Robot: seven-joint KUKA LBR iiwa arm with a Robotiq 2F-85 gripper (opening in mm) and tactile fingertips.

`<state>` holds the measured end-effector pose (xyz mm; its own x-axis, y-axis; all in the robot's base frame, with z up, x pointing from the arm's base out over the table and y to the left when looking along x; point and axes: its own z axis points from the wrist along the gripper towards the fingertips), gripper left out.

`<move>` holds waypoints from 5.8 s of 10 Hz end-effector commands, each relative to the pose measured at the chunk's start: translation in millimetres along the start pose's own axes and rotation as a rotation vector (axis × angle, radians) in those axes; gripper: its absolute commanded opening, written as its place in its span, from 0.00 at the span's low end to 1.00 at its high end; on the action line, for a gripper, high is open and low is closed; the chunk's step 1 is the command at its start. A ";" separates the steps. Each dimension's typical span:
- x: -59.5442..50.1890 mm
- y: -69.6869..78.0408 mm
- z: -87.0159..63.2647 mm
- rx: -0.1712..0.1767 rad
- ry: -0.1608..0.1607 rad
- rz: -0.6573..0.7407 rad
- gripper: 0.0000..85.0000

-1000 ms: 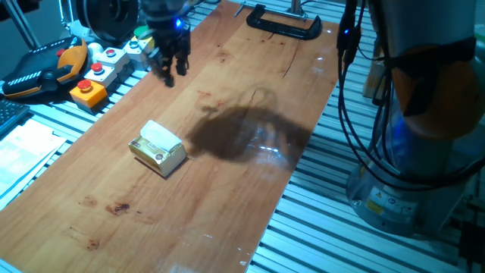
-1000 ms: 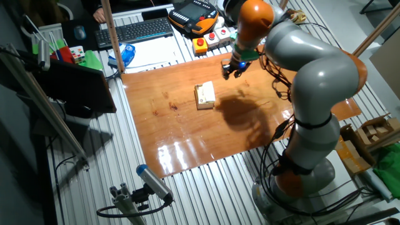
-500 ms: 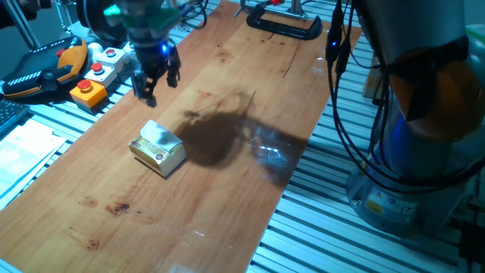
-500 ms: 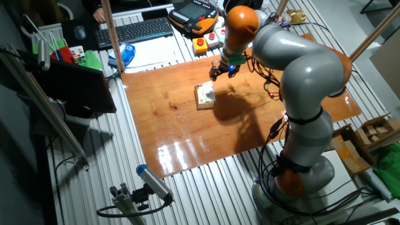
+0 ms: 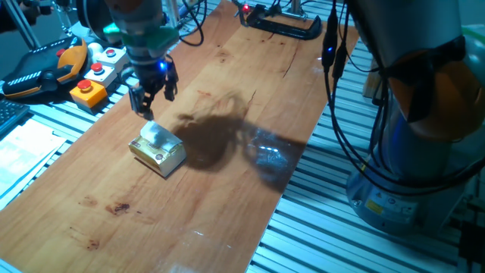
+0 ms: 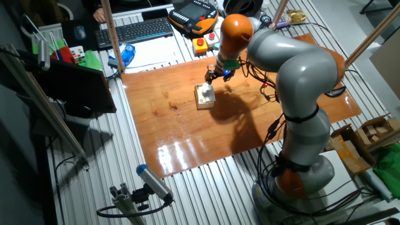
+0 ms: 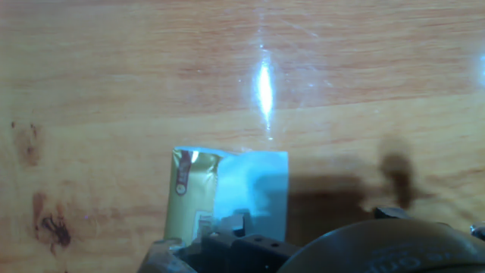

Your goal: Pull out a napkin

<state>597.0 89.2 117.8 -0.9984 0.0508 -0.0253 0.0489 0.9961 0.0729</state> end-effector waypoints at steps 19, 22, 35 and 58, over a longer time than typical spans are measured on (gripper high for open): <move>-3.3 22.7 47.6 -0.046 -0.009 -0.001 0.57; -6.0 22.1 43.2 -0.042 0.000 -0.012 0.52; -11.5 26.2 21.0 -0.026 0.025 -0.048 0.01; -10.1 13.1 -112.6 -0.001 0.159 -0.053 0.01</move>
<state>604.4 92.7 232.0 -0.9916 -0.0158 0.1286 -0.0062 0.9972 0.0746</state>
